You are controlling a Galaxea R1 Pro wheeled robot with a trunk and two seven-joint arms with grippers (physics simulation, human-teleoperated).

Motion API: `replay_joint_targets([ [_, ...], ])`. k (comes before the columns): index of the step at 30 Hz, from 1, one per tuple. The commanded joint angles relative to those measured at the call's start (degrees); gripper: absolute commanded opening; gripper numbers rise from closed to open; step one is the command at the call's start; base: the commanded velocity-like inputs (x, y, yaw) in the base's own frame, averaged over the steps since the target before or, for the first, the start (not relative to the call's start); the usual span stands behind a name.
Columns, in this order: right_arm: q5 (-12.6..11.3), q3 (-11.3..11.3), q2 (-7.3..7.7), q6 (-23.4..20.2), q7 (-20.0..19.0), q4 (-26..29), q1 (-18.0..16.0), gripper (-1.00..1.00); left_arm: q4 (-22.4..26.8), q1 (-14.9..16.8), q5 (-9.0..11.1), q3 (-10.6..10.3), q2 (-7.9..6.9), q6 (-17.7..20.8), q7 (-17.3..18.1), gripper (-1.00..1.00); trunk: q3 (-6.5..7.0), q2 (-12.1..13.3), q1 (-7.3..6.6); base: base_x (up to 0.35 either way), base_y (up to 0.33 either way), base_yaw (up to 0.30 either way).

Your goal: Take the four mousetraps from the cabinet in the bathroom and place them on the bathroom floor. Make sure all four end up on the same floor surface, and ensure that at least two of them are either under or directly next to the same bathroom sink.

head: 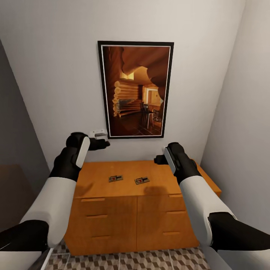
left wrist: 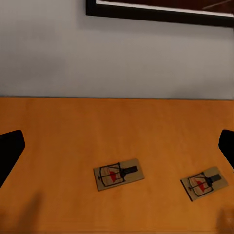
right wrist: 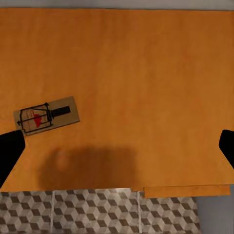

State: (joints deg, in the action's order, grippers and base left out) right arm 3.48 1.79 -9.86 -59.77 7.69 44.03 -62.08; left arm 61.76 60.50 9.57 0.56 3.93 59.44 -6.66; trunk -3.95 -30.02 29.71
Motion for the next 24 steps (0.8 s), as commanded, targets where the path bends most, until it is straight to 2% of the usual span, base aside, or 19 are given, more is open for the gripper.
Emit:
replay_joint_targets([
  [1, 0.4, 0.2, -0.06, -0.2, -0.9, 0.0, -0.1, 1.00, -0.4, 0.1, 0.6, 0.1, 0.03, 0.2, -0.6, 1.00, -0.12, -0.1, 0.03, 0.009, 0.000, 0.000],
  [8, 0.6, 0.1, -0.07, -0.2, -3.9, -1.4, -0.1, 1.00, -3.4, 0.1, 0.5, 0.1, 0.03, 0.0, -0.6, 1.00, -0.12, -0.1, 0.03, 0.004, 0.000, 0.000],
  [24, 1.3, 0.1, -0.07, -0.2, -4.4, -2.5, -0.1, 1.00, -5.9, 0.1, 0.4, 0.1, 0.03, -0.2, -0.5, 1.00, -0.12, -0.1, 0.03, 0.000, 0.000, 0.000],
])
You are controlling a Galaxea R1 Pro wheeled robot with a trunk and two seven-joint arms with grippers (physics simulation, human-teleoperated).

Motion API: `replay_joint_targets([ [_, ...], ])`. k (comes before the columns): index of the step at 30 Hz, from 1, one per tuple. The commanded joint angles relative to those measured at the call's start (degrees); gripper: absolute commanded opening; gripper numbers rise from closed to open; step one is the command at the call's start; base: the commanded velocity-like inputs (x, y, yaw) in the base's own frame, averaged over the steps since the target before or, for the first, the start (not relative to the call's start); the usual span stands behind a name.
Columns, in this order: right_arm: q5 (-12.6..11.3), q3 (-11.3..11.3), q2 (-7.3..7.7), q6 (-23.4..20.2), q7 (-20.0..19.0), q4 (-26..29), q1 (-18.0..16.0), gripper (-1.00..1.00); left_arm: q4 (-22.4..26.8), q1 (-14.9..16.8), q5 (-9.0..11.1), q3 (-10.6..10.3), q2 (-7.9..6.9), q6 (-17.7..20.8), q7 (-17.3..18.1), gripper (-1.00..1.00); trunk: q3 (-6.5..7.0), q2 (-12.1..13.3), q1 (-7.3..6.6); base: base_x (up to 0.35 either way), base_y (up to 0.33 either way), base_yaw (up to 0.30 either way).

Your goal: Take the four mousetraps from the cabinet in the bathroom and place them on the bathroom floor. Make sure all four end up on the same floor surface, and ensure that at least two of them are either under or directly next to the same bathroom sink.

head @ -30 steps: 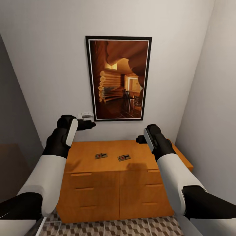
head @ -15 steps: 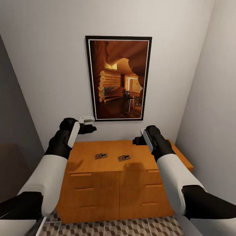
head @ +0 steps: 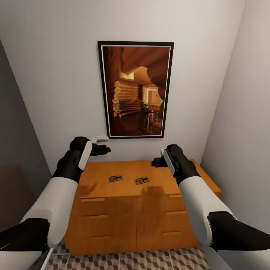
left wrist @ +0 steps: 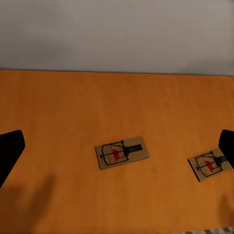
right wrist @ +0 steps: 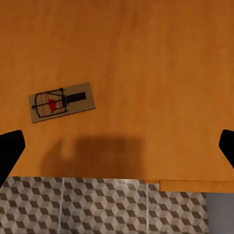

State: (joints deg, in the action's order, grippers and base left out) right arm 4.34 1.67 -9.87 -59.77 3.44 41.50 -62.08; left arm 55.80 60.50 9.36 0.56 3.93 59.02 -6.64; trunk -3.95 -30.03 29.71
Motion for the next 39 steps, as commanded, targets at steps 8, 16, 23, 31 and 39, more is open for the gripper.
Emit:
replay_joint_targets([
  [8, 0.5, 0.2, -0.06, -0.2, -0.1, 0.0, -0.1, 1.00, -0.2, 0.1, 0.7, 0.1, 0.03, 0.3, -0.6, 1.00, -0.12, -0.1, 0.03, 0.000, 0.000, 0.000],
  [16, 0.5, 0.2, -0.06, -0.2, -0.1, 0.0, -0.1, 1.00, -0.4, 0.1, 1.0, 0.1, 0.03, 0.5, -0.6, 1.00, -0.12, -0.1, 0.03, 0.000, 0.000, 0.000],
  [23, 0.4, 0.2, -0.06, -0.2, 0.0, 0.0, -0.1, 1.00, -1.0, 0.1, 1.0, 0.1, 0.05, 0.6, -0.6, 1.00, -0.12, -0.1, 0.03, 0.033, 0.000, 0.000],
  [31, 0.4, 0.2, -0.06, -0.2, 0.0, 0.0, -0.1, 1.00, -2.6, 0.1, 1.0, 0.1, -0.01, 0.6, -0.6, 1.00, -0.12, -0.1, 0.03, 0.232, 0.000, 0.000],
  [39, 0.2, 0.3, -0.09, -0.2, 0.0, 0.0, -0.1, 1.00, -3.4, 0.1, 1.2, 0.1, -0.11, 0.6, -0.6, 1.00, -0.12, -0.1, 0.03, 0.174, 0.000, 0.000],
])
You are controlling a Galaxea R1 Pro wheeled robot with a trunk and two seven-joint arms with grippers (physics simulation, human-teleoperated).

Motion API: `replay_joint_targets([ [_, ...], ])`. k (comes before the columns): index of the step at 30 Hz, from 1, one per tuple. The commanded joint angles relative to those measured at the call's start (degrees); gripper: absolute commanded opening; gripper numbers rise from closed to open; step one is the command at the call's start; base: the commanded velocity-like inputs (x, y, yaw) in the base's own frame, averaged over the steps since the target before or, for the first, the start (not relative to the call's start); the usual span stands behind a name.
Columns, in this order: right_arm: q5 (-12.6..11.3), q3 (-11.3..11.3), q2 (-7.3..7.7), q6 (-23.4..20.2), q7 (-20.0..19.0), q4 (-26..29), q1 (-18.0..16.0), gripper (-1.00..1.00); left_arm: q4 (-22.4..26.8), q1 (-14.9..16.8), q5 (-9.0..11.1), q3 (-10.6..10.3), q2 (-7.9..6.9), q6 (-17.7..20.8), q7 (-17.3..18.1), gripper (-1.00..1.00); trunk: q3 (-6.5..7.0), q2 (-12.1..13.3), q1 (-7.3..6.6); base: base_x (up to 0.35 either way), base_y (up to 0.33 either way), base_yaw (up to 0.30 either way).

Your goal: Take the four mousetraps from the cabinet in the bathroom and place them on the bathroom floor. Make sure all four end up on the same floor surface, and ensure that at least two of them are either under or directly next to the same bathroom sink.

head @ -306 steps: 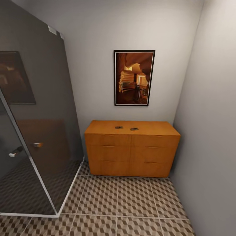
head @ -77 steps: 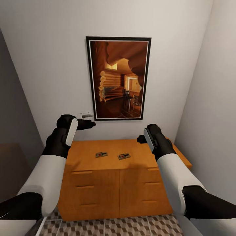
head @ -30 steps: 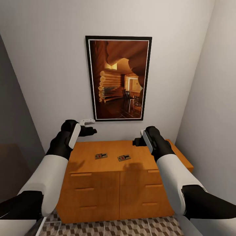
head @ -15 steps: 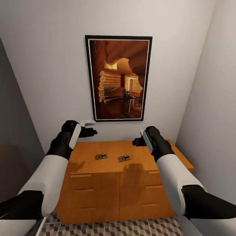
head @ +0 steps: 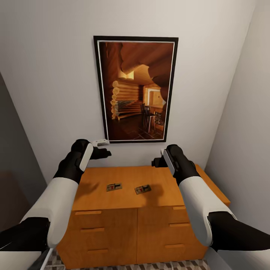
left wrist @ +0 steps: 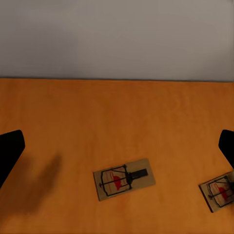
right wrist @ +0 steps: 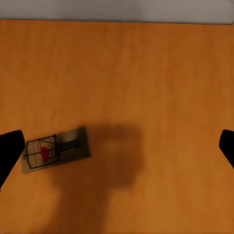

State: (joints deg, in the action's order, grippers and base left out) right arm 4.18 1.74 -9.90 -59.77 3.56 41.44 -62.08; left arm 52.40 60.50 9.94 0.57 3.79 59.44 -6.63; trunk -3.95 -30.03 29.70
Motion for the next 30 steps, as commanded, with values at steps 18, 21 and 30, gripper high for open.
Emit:
replay_joint_targets([
  [18, 0.0, 0.2, -0.10, -0.2, -0.4, 0.1, -0.1, 1.00, -1.1, 0.1, 0.4, 0.0, 0.07, 0.2, -0.6, 1.00, -0.12, -0.1, 0.04, 0.017, 0.000, 0.000],
  [21, 0.1, 0.1, -0.10, -0.2, -0.4, 0.2, -0.1, 1.00, -1.4, 0.1, 0.4, 0.0, 0.07, 0.2, -0.6, 1.00, -0.12, -0.1, 0.04, 0.001, 0.000, 0.000],
  [30, 0.0, 0.1, -0.10, -0.2, -0.4, 0.0, -0.1, 1.00, -2.9, 0.1, 0.5, 0.0, 0.08, 0.2, -0.6, 1.00, -0.12, -0.1, 0.04, 0.000, 0.000, 0.000],
])
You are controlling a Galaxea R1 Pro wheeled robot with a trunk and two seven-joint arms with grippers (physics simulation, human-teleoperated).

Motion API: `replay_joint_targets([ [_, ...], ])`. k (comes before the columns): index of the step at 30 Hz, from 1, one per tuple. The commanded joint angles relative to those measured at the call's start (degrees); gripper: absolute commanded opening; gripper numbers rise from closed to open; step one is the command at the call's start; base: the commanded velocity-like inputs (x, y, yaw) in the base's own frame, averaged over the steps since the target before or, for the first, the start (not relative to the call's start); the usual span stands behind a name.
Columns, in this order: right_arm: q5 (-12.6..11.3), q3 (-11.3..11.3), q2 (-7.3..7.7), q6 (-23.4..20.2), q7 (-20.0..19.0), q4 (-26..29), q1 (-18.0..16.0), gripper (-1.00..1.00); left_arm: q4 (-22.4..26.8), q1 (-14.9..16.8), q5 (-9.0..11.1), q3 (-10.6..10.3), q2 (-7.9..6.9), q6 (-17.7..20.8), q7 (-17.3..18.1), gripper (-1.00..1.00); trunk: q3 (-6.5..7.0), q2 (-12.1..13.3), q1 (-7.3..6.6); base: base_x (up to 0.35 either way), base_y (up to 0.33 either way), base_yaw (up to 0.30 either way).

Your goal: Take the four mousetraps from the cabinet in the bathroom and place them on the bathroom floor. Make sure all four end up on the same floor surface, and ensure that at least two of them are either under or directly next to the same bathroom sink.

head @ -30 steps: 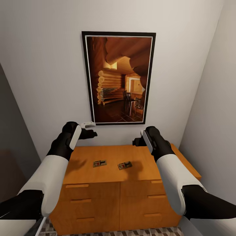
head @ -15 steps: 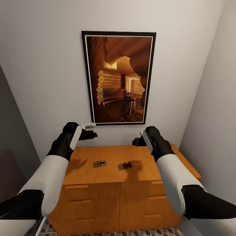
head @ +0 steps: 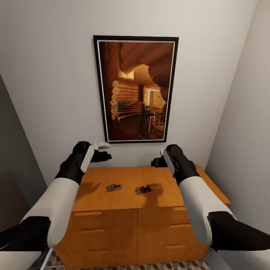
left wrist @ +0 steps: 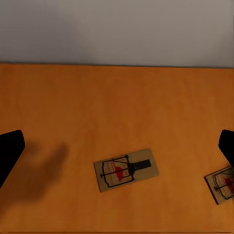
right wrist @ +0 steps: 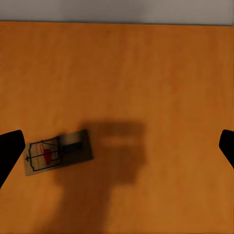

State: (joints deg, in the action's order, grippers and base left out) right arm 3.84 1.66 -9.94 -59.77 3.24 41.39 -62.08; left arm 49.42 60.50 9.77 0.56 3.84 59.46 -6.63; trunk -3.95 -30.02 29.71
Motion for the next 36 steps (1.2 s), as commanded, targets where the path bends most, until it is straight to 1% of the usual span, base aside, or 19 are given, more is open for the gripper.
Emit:
replay_joint_targets([
  [1, 0.4, 0.2, -0.06, -0.2, 0.0, -0.2, 0.0, 1.00, -0.5, 0.1, 0.6, 0.1, 0.02, 0.2, -0.6, 1.00, -0.12, -0.1, 0.03, 0.000, 0.000, 0.000],
  [7, 0.8, 0.1, -0.06, -0.2, 0.2, -4.4, 0.1, 1.00, -4.8, 0.1, 0.7, 0.1, -0.10, 0.2, -0.5, 1.00, -0.12, -0.1, 0.03, 0.000, 0.000, 0.000],
  [16, 1.0, 0.1, -0.06, -0.2, 0.1, -7.4, 0.1, 1.00, -8.8, 0.1, 0.5, 0.1, -0.28, -0.1, -0.5, 1.00, -0.12, -0.1, 0.03, 0.000, 0.000, 0.000],
  [36, 1.0, 0.2, -0.06, -0.2, 0.9, -8.1, 0.1, 1.00, -9.8, 0.1, -0.2, -0.2, -0.01, 0.0, -0.8, 1.00, -0.12, -0.1, 0.03, 0.000, 0.000, 0.000],
])
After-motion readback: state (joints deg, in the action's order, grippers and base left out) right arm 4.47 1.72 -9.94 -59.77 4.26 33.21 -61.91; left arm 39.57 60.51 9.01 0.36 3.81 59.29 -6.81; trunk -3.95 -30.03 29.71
